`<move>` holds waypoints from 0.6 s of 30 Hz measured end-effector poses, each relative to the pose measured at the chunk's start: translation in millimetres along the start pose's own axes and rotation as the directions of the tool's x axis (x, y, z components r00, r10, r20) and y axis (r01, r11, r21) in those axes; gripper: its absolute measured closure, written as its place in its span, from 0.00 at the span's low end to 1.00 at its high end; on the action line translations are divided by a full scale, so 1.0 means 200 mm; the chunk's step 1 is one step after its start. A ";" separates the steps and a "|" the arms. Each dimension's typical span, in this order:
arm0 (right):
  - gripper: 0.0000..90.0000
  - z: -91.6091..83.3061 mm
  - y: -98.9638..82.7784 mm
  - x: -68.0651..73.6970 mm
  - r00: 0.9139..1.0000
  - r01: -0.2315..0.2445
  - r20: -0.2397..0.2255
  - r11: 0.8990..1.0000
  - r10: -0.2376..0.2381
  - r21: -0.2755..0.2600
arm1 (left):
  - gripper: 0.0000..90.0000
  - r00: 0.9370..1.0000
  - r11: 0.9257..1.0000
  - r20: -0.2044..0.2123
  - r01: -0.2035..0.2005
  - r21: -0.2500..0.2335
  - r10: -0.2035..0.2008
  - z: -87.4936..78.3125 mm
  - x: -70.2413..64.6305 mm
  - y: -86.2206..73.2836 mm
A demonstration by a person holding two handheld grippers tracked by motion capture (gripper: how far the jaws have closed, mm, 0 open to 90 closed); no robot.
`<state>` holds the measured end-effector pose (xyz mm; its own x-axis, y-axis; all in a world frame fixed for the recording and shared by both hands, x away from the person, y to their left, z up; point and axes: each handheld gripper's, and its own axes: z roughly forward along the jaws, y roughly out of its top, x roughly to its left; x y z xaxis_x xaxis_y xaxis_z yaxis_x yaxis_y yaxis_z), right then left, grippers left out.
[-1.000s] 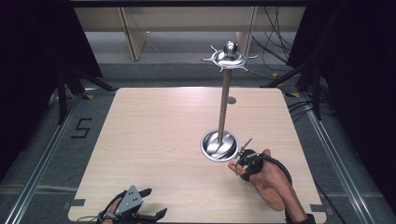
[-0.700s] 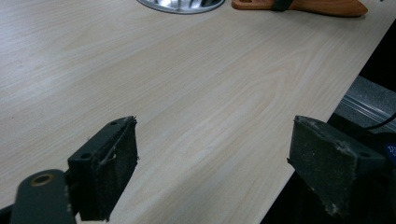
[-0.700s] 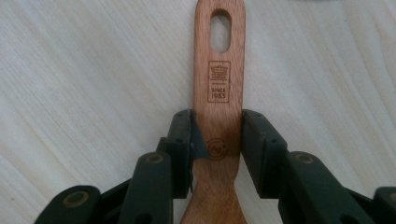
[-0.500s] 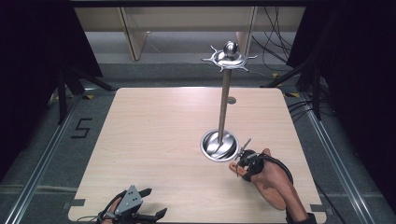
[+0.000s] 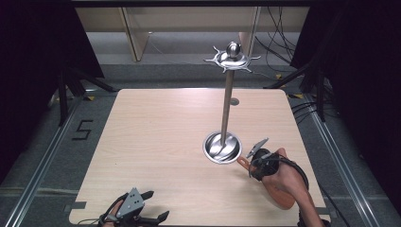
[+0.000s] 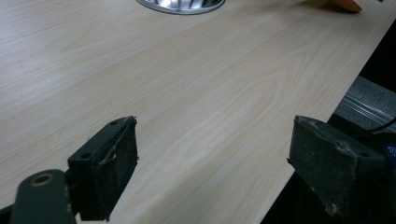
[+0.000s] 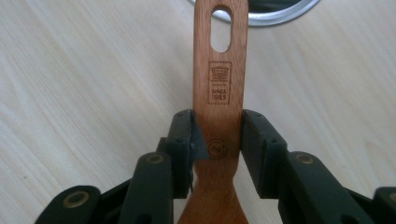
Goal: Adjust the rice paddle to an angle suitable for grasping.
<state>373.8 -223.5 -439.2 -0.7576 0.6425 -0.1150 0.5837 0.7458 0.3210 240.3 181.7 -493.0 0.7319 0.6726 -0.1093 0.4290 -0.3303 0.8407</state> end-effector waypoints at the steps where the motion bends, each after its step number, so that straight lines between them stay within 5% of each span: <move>1: 0.74 -0.01 0.00 -0.01 1.000 0.001 -0.002 1.000 -0.002 -0.012 | 0.16 1.000 1.000 0.002 0.001 -0.004 -0.001 0.00 0.00 0.00; 11: 0.74 -0.14 -0.05 -0.08 0.999 -0.051 -0.015 0.991 0.050 -0.120 | 0.16 1.000 1.000 0.002 0.001 -0.008 -0.001 0.00 0.00 0.00; 13: 0.74 -0.15 -0.07 -0.09 0.998 -0.061 -0.017 0.990 0.059 -0.125 | 0.17 0.999 0.999 -0.001 0.032 -0.006 -0.032 0.00 -0.01 0.00; 18: 0.74 -0.17 -0.09 -0.09 0.996 -0.083 -0.023 0.984 0.080 -0.155 | 0.17 1.000 1.000 0.003 -0.001 -0.004 0.001 0.00 0.00 0.00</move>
<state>367.3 -254.9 -410.2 -0.7148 0.6961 -0.0670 0.5920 0.6534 0.4717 240.4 181.8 -492.9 0.7341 0.6701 -0.1101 0.4261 -0.3283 0.8430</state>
